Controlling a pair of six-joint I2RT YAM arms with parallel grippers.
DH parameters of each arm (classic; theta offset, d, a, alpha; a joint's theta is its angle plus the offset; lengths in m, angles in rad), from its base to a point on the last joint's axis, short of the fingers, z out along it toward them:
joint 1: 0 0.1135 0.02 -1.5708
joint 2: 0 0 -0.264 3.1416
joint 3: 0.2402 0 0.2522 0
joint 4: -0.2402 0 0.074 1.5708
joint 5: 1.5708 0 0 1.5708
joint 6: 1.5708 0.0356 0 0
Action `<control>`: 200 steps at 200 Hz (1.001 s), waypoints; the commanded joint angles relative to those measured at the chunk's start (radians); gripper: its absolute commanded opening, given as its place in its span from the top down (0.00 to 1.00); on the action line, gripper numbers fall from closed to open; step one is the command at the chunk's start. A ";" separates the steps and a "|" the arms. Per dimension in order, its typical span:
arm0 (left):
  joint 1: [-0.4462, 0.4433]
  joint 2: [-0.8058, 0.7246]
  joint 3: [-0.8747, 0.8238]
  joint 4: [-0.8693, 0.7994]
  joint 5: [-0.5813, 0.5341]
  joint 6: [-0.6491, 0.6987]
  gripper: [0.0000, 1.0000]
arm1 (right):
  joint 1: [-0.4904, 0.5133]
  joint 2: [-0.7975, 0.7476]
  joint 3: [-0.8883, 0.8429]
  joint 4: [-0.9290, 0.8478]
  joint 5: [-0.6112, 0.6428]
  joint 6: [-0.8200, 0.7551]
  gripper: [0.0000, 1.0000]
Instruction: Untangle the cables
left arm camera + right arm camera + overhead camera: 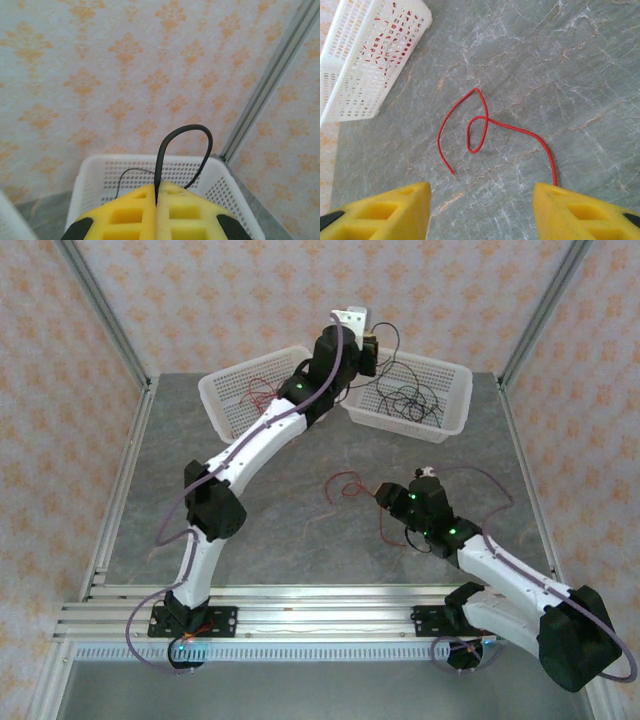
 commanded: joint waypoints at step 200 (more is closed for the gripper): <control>0.026 0.442 0.140 0.220 0.053 0.019 0.63 | 0.004 -0.045 -0.023 -0.089 0.030 0.025 0.45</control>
